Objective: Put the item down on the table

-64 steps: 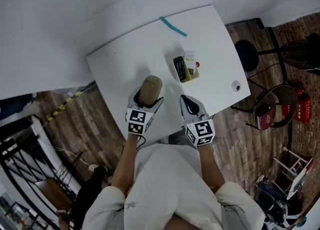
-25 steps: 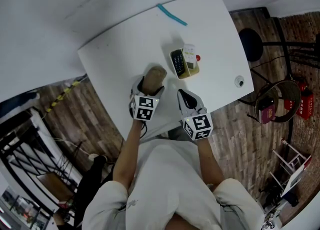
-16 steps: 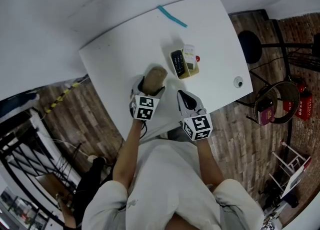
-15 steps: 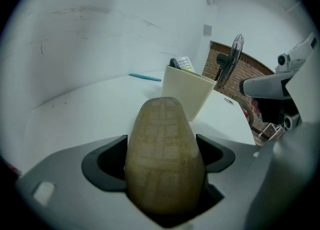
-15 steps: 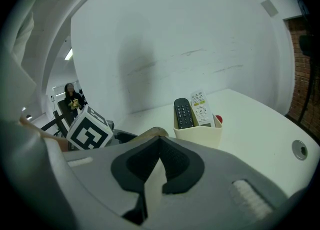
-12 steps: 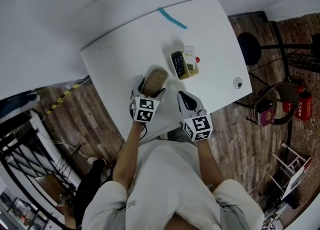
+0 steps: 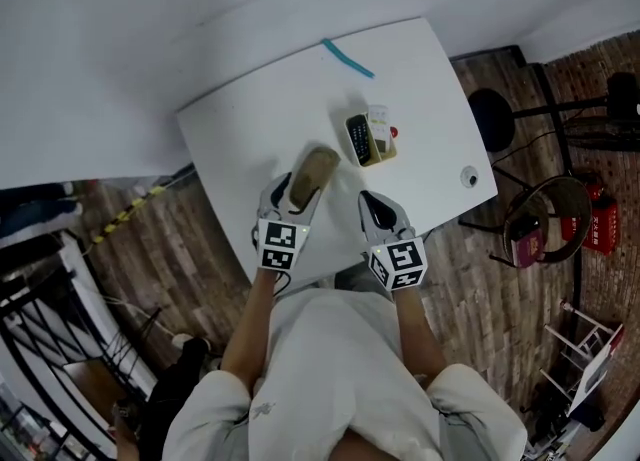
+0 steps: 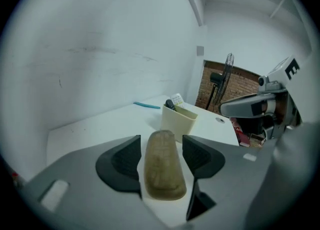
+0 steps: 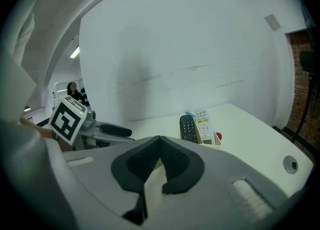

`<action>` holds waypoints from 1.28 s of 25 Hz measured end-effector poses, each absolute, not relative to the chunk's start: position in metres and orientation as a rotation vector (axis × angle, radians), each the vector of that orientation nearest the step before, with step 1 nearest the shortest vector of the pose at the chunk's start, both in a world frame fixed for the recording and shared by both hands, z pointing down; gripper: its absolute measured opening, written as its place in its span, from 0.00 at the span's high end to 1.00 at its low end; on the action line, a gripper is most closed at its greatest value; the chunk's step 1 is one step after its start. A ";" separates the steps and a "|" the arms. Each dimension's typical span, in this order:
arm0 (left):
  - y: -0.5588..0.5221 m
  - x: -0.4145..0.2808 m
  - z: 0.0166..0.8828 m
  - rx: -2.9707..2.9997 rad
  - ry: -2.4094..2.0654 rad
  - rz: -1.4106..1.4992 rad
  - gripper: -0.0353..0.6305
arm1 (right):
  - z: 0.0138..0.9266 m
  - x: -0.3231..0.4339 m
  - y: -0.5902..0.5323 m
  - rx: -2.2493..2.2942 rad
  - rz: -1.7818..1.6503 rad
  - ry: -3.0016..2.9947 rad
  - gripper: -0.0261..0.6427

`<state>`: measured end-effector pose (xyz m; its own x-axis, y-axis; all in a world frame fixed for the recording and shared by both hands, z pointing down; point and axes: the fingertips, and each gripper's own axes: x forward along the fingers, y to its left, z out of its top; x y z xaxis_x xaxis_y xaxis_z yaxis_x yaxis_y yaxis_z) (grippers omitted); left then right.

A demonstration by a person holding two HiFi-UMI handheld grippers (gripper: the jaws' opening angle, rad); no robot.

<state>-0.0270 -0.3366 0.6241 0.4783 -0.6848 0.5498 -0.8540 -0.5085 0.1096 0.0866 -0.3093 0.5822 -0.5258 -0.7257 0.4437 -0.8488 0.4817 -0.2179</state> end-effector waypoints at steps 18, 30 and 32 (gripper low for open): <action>-0.292 -0.068 0.538 2.543 -1.350 0.354 0.93 | 0.521 0.064 -0.283 1.369 0.374 -2.528 0.96; -0.283 -0.070 0.533 2.574 -1.345 0.328 0.93 | 0.515 0.057 -0.273 1.385 0.339 -2.534 0.96; -0.282 -0.070 0.532 2.576 -1.347 0.328 0.93 | 0.516 0.058 -0.272 1.387 0.340 -2.531 0.96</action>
<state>-0.0696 -0.2824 0.5323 0.5559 -0.7775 0.2939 -0.8256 -0.5576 0.0865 0.0581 -0.2720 0.5155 -0.5231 -0.7927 0.3132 -0.8472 0.5236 -0.0899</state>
